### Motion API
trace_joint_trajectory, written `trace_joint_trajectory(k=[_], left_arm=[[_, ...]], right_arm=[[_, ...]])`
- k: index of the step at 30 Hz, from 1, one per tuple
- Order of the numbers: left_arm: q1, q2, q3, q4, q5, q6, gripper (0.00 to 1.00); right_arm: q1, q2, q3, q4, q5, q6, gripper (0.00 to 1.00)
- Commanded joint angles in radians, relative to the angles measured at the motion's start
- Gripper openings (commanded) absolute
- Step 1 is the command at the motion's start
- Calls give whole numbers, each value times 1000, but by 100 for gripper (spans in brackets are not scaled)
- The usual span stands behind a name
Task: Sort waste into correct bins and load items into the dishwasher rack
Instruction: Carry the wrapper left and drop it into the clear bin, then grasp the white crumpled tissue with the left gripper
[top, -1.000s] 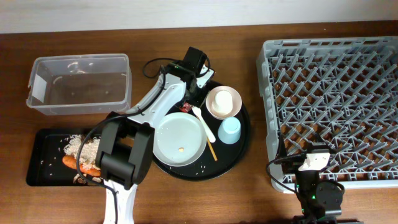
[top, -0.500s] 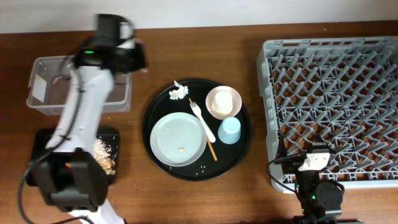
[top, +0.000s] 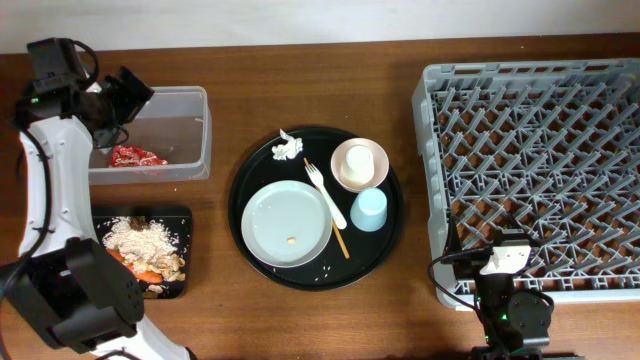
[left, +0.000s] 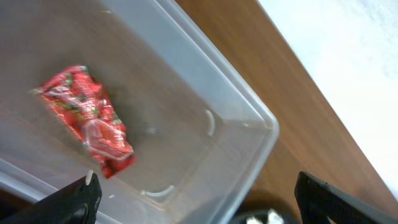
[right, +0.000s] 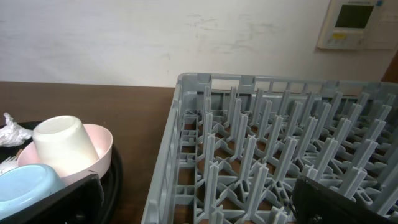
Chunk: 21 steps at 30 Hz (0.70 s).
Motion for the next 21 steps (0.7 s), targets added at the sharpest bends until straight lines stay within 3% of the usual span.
trace_joint_trajectory(k=[1,4,9,12,15,18,21], left_arm=[[-47,-29,9,35,384,296,99],[-169,-95,9,43,368,336,99],[-566,-77,9,16,41,507,99],[-758,11,9,21,-267,497,99],[-818,111,9,22,-472,410,99],[-782,179,9,18,-463,342,99],[-729,212,9,22,-356,343,96]], right_arm=[[-7,-6,-5,-5,12,-3,99],[-7,-6,-5,-5,12,-3,99],[-7,-7,-5,-5,12,-3,99],[-7,-6,-5,-5,12,-3,99],[-7,-6,-5,-5,12,-3,99],[-7,-6,-5,-5,12,-3,99],[-7,-6,-5,-5,12,-3,99]])
